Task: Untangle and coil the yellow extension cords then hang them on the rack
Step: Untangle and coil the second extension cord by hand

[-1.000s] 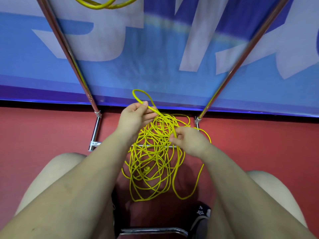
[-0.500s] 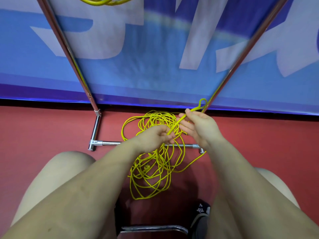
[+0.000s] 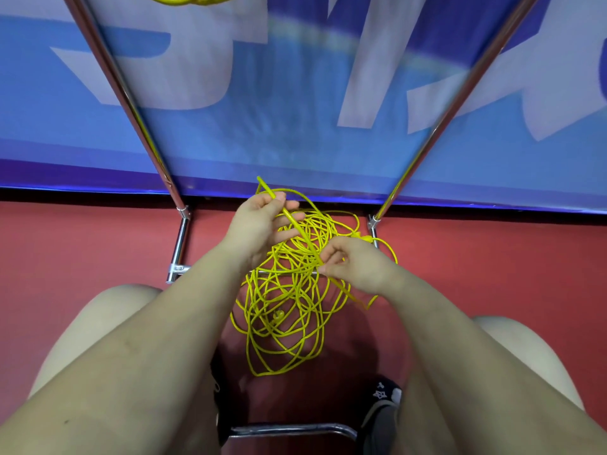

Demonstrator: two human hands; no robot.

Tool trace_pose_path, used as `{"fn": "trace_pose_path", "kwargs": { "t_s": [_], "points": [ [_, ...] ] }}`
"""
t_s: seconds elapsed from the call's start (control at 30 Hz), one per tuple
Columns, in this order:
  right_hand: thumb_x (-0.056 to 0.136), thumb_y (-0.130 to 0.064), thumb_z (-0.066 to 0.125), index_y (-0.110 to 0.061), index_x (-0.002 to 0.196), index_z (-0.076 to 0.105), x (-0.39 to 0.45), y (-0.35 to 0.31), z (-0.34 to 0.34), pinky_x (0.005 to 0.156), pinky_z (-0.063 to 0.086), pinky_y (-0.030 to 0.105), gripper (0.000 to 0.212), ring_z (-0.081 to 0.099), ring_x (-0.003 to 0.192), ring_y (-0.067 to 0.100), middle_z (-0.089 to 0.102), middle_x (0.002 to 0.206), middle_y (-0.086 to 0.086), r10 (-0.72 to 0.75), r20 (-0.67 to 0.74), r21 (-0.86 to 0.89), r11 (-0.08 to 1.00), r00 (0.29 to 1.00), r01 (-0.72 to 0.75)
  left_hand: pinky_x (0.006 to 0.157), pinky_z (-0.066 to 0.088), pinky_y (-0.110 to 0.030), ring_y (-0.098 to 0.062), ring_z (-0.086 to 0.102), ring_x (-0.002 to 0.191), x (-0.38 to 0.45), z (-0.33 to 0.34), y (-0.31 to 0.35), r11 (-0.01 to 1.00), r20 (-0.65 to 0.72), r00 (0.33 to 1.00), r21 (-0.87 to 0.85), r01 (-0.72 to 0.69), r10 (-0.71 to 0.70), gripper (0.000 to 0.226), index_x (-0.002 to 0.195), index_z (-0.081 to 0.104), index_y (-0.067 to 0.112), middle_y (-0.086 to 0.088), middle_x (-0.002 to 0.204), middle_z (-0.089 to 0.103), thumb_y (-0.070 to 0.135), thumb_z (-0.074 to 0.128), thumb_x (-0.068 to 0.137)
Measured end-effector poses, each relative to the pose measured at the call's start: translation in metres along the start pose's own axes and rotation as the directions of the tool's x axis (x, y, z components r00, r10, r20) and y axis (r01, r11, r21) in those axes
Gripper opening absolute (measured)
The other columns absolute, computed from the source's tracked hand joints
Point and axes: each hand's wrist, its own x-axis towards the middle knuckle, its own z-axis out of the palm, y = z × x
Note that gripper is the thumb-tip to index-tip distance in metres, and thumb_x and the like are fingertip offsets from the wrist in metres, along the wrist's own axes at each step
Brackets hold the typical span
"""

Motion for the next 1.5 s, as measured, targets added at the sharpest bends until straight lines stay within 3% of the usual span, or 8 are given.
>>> {"fn": "trace_pose_path", "kwargs": {
  "t_s": [0.17,0.37,0.57,0.73,0.83,0.9,1.2,1.5],
  "points": [
    [0.088,-0.012,0.062,-0.019,0.08,0.052,-0.002,-0.017,-0.004,0.059,0.051,0.025,0.014,0.06,0.052,0.006,0.056,0.071,-0.001,0.051,-0.047,0.411,0.911,0.998,-0.028,0.069,0.056,-0.029,-0.019,0.064,0.091,0.001,0.0,-0.005,0.995,0.099,0.992,0.065,0.076,-0.082,0.023,0.114,0.051,0.016,-0.005,0.105,0.064,0.031,0.041,0.1],
    [0.093,-0.012,0.053,-0.01,0.093,0.053,0.003,-0.023,-0.02,0.054,0.056,0.023,0.003,0.068,0.058,0.011,0.059,0.077,0.005,0.276,-0.083,0.938,0.347,0.958,-0.018,0.094,0.04,-0.034,-0.019,0.057,0.111,-0.013,0.011,-0.035,0.805,0.299,0.872,0.57,0.162,-0.387,0.04,0.111,0.061,0.018,-0.003,0.118,0.064,0.044,0.033,0.099],
    [0.095,-0.007,0.047,-0.005,0.098,0.052,0.007,-0.023,-0.026,0.063,0.058,0.024,0.006,0.07,0.068,0.014,0.061,0.081,0.007,0.282,-0.141,0.984,0.145,0.949,0.103,0.077,0.048,-0.022,-0.01,0.064,0.079,-0.014,0.013,-0.031,0.867,0.356,0.884,0.488,0.101,-0.304,0.026,0.087,0.057,0.016,-0.003,0.086,0.066,0.028,0.038,0.101],
    [0.093,-0.011,0.053,-0.01,0.125,0.048,0.006,-0.016,-0.021,0.077,0.052,0.027,0.033,0.062,0.089,0.014,0.061,0.1,0.003,0.194,-0.11,0.832,0.555,0.975,-0.017,0.07,0.051,-0.027,-0.009,0.065,0.068,-0.008,0.008,-0.024,0.931,0.25,0.955,0.36,0.06,-0.158,0.022,0.086,0.051,0.016,-0.002,0.079,0.061,0.014,0.036,0.102],
    [0.089,-0.015,0.061,-0.009,0.124,0.052,0.005,-0.006,-0.009,0.076,0.049,0.026,0.037,0.058,0.079,0.008,0.06,0.094,-0.001,0.09,-0.082,0.352,0.934,0.993,-0.056,0.063,0.055,-0.027,-0.01,0.068,0.062,0.0,0.004,-0.016,0.989,0.111,0.99,0.133,0.071,-0.086,0.022,0.088,0.05,0.014,-0.004,0.079,0.06,0.015,0.033,0.103],
    [0.086,-0.018,0.065,-0.01,0.124,0.053,0.005,0.002,0.0,0.089,0.048,0.03,0.041,0.056,0.092,0.011,0.059,0.105,0.006,0.045,-0.041,0.076,0.996,0.998,-0.042,0.061,0.057,-0.028,-0.013,0.069,0.062,0.005,0.002,-0.012,0.996,0.049,0.995,-0.033,0.083,-0.081,0.022,0.089,0.049,0.012,-0.006,0.08,0.059,0.016,0.032,0.103],
    [0.087,-0.016,0.063,-0.017,0.107,0.061,0.005,0.001,-0.003,0.074,0.048,0.028,0.02,0.054,0.072,0.013,0.058,0.087,-0.005,-0.028,-0.225,-0.119,0.993,0.974,0.0,0.072,0.057,-0.033,-0.024,0.066,0.089,0.006,0.003,-0.006,0.971,0.081,0.993,-0.218,0.101,-0.085,0.016,0.106,0.05,0.012,-0.009,0.096,0.065,0.017,0.035,0.102],
    [0.095,-0.012,0.051,-0.008,0.097,0.054,0.004,-0.019,-0.019,0.054,0.055,0.02,0.006,0.068,0.057,0.01,0.063,0.089,0.005,0.267,-0.211,0.838,0.544,0.94,0.034,0.088,0.039,-0.027,-0.011,0.055,0.101,-0.009,0.009,-0.035,0.867,0.367,0.893,0.496,0.048,-0.26,0.016,0.108,0.057,0.02,0.001,0.107,0.063,0.019,0.043,0.099]
  ]
}}
